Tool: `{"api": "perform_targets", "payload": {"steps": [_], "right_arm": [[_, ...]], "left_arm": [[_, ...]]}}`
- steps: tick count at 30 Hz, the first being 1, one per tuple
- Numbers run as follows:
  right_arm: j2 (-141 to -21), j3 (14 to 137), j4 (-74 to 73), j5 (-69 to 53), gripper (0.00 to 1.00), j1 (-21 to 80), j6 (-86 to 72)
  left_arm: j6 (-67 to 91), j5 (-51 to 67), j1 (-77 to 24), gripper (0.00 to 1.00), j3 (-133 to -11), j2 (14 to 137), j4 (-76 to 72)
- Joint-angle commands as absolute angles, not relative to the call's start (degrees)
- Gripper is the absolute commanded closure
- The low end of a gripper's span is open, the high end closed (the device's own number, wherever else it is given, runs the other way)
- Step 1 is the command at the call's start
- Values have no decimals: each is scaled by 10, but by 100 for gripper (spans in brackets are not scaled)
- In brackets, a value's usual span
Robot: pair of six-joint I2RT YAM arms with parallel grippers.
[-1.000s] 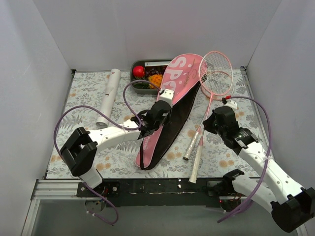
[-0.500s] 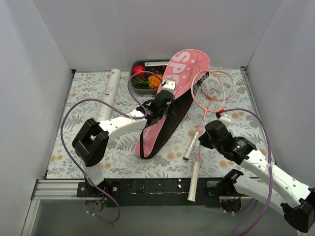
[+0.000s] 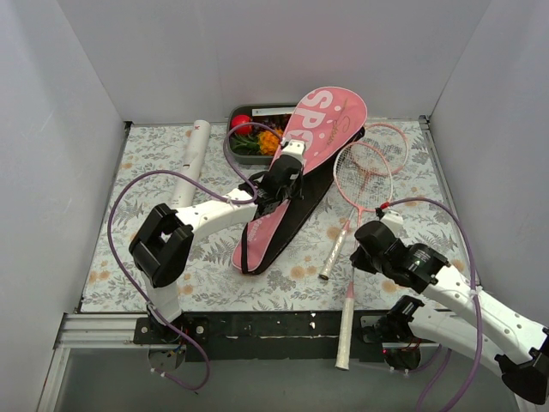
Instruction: Pack up the badminton gear
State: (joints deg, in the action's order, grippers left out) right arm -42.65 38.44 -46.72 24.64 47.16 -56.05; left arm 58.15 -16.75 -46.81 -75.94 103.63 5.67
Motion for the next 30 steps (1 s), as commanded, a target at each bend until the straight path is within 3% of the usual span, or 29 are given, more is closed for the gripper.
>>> {"api": "perform_targets", "payload": {"steps": [1,15,22,30], "right_arm": [[-423,385,-477,246,99,490,-575],[-609,469,-395,288,99,598,-579],[-677,515,-324,353,99,597,-541],[-767,559,-197,337,99,585,-461]], "left_arm": [[588,-166,-456,100,-785,1026,53],[599,-121,-454,100,-736,988,53],[631,-64,-456,100,-674,935,59],[649,-1,-465,100,-606,875,64]]}}
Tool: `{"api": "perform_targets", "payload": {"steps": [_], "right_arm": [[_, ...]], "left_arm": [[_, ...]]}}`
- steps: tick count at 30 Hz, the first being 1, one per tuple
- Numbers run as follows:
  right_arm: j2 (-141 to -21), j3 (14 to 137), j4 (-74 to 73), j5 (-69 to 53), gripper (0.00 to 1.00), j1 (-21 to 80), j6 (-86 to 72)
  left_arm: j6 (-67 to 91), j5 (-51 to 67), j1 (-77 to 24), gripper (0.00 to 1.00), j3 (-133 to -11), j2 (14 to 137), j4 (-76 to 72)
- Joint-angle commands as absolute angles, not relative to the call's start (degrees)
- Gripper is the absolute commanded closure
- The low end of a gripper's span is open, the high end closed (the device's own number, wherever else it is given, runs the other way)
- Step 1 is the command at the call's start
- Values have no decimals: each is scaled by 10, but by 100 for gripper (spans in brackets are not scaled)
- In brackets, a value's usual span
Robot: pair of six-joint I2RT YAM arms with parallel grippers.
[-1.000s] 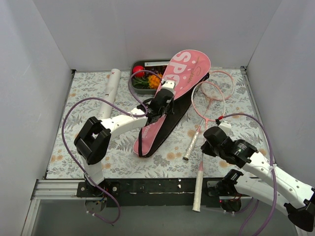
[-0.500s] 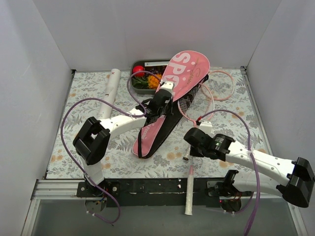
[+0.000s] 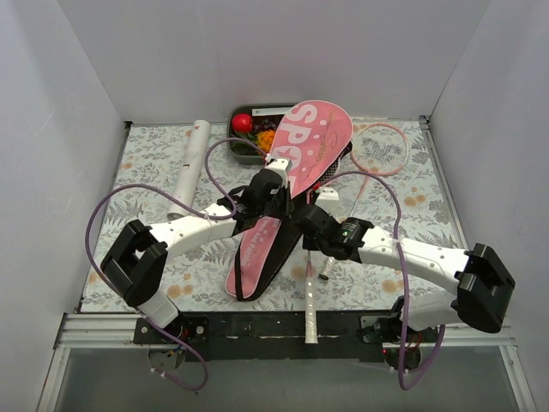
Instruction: Pack up the badminton gear
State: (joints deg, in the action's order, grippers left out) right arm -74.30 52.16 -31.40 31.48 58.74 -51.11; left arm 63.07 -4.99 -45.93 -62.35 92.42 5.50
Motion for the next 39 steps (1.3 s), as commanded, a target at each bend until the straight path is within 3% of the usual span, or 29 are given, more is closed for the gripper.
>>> {"api": "perform_targets", "payload": {"steps": [1,17,26,30,31,37,39], "right_arm": [[-771,556,-180,339,99,584,-447],[-775,497,92,308,99,490,-360],[-809,519,103,188,98,474,-331],[-803,508,92,117,81,474,-322],[-800,506,75,114,72,474,-317],[-743,514,-18,107,44,474,-286],[-717,513,-68,103,39,474,-283]], "left_arm": [[653,22,-466,100,-597,862,67],[740,241,-470,100,-493,744,45],[731,250,-475,100,-453,768,-16],[733,250,-475,100,-444,792,-40],[733,251,-475,100,-446,796,-40],[733,240,-475,100,-447,812,-50],[729,235,-475,100,-447,815,-49]]}}
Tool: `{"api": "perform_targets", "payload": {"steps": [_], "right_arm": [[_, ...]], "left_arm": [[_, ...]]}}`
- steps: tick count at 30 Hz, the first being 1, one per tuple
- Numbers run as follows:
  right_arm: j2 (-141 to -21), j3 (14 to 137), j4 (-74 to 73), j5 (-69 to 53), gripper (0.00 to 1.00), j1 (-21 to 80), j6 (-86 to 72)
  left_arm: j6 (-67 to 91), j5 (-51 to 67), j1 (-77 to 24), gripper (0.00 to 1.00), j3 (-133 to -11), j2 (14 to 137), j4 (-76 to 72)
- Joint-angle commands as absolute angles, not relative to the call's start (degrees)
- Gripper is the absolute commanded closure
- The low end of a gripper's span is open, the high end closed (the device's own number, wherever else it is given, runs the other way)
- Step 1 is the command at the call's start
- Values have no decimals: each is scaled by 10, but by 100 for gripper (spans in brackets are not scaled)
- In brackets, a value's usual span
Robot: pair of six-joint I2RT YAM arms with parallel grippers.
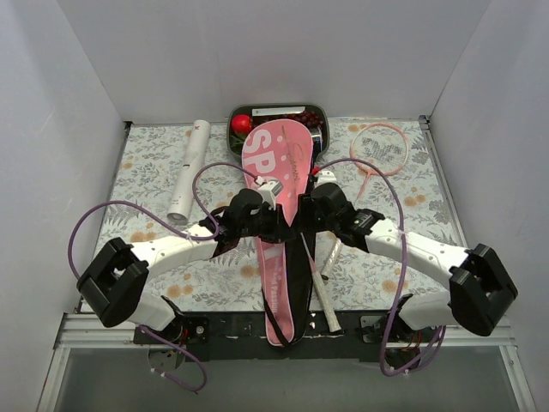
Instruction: Pack up the badminton gear
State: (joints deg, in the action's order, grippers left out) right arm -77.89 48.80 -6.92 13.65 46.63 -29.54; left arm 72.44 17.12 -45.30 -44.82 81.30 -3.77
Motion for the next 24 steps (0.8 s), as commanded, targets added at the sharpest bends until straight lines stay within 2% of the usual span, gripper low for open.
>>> {"api": "perform_targets", "payload": {"steps": [1,5,14,20,24], "right_arm": [[-708,511,-82,101,39,475,-284],[-637,478,-157,94,39,474,-306],[-538,383,-298,-32,44,474,-318],[-474,334,-339,-48,44,474,-323],[-440,259,-308,-98,44,474,-351]], "left_arm": [[728,232,-475,100,-448,817,-49],[729,228,-475,100,-451,830,-53],[727,224,-475,100,-456,820,-65],[730,228,-475,100,-460,795,-66],[732,233,-475,100,-457,774,-67]]}}
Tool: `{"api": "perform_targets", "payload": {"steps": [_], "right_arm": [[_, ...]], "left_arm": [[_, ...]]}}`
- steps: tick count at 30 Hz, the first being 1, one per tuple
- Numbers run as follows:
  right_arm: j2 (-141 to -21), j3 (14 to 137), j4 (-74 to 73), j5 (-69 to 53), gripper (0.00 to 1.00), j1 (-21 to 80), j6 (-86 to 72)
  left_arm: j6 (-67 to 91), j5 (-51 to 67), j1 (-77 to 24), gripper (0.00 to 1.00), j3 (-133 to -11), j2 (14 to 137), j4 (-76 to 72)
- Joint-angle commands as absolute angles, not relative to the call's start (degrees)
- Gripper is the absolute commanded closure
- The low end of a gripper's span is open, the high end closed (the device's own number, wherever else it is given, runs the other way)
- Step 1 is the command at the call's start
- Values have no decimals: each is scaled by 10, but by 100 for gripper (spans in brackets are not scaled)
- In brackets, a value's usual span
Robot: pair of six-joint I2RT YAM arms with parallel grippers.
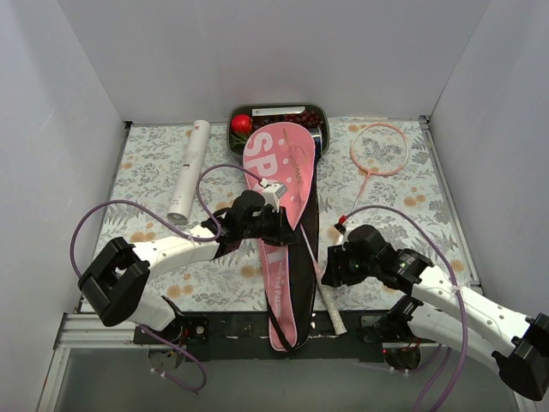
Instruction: Pack up the badminton gear
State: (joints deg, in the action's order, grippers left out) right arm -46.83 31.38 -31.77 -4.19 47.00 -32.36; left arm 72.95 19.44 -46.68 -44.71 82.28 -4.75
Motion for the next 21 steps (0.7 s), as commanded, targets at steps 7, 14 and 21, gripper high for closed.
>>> {"api": "perform_targets", "payload": {"steps": [7,14,21], "right_arm": [[-401,186,-227,-135,44,473,-384],[-417,158,-190,-161,62,474,-394],[-407,163,-183,-156,99,474,-403]], "left_arm": [[719,243,-475,100,-454,762,-55],[722,244,-475,100,-442,766,-62],[716,243,-475,100,-436,773,-64]]}}
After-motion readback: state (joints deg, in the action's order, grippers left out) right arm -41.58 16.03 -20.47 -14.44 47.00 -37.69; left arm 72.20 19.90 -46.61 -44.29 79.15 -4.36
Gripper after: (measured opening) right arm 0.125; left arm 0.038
